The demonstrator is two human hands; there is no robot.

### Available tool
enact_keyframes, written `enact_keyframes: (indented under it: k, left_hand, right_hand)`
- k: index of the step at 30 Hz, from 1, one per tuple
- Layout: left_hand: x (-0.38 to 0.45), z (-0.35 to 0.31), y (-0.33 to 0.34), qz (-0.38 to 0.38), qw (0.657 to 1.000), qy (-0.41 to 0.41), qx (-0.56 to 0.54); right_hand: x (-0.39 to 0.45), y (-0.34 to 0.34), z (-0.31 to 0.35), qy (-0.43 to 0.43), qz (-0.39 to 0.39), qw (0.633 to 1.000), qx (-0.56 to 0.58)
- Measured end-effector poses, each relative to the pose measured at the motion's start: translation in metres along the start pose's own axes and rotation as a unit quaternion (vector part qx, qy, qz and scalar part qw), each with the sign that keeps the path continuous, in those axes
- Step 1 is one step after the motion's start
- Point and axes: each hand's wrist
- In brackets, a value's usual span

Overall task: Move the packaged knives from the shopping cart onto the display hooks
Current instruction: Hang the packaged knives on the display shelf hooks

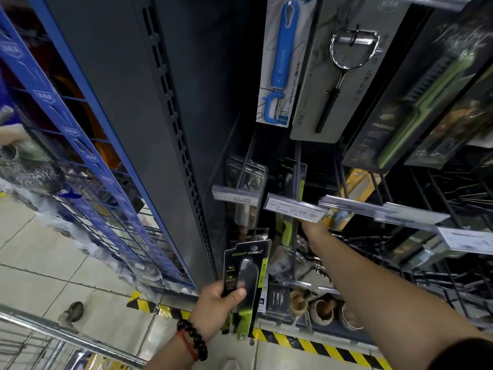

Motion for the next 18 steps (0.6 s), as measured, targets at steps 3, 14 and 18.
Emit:
enact_keyframes:
  k: [3,14,18]
  left_hand:
    - [0.004,-0.004,0.008,0.019,1.0,0.006,0.018]
    - [0.028,-0.019,0.039,0.079,0.996,0.028,0.039]
    - [0.022,-0.028,0.043,0.126,0.987,0.069,0.078]
  right_hand:
    - [-0.007,-0.006,-0.023,0.012,0.006,1.0,-0.014]
    - [-0.108,-0.01,-0.055,-0.152,0.187,0.969,0.047]
    - [-0.111,-0.004,-0.042,-0.17,0.145,0.974,0.032]
Point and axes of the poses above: each hand's wrist, its own x-axis towards the middle knuckle, its own y-axis out of the palm, z = x × y, and after that the axes turned 13 degrees about -x, right-handed
